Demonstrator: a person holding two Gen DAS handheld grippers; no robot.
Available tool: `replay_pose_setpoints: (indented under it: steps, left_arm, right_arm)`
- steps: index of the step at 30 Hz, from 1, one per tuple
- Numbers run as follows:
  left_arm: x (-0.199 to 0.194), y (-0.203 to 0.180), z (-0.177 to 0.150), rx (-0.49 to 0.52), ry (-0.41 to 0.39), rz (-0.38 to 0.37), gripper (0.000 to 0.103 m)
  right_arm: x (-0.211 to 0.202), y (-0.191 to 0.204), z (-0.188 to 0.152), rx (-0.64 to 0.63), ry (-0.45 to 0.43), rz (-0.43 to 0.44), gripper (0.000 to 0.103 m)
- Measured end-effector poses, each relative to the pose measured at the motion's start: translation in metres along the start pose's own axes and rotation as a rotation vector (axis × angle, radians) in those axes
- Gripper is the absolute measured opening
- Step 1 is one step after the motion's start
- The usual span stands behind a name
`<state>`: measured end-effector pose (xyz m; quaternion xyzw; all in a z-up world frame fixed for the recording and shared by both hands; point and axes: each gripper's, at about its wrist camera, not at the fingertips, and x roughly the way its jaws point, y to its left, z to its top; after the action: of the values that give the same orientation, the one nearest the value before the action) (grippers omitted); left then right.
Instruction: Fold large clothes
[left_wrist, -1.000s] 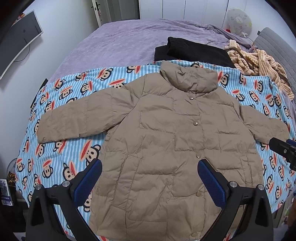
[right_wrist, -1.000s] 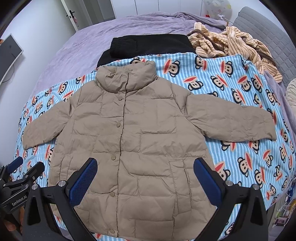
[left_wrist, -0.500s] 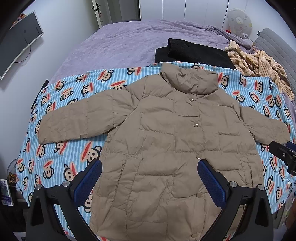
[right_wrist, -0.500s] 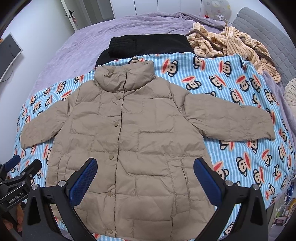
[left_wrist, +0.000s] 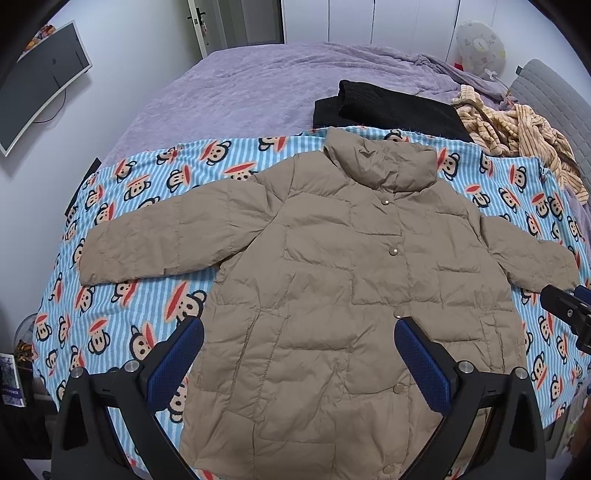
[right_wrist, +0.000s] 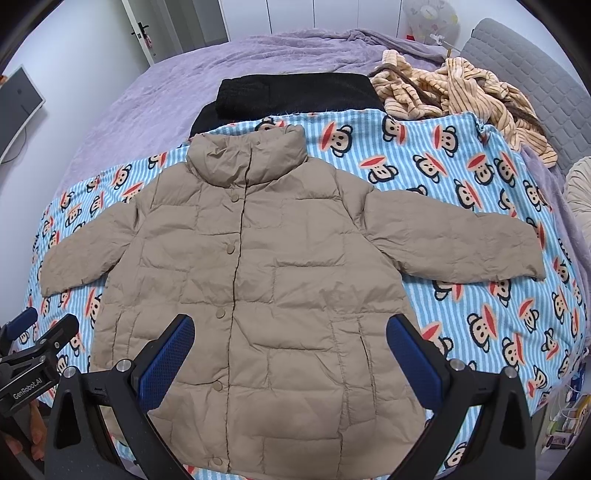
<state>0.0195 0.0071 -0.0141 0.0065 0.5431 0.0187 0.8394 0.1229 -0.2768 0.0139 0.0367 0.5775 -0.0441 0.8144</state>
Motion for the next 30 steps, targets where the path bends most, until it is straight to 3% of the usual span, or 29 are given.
replay_pose_setpoints:
  steps: [30]
  left_arm:
    - [-0.0070,0.0018,-0.0073,-0.008,-0.007,0.014,0.103]
  right_arm:
    - [-0.0025,0.0022,-0.0032,-0.001,-0.002,-0.002,0.103]
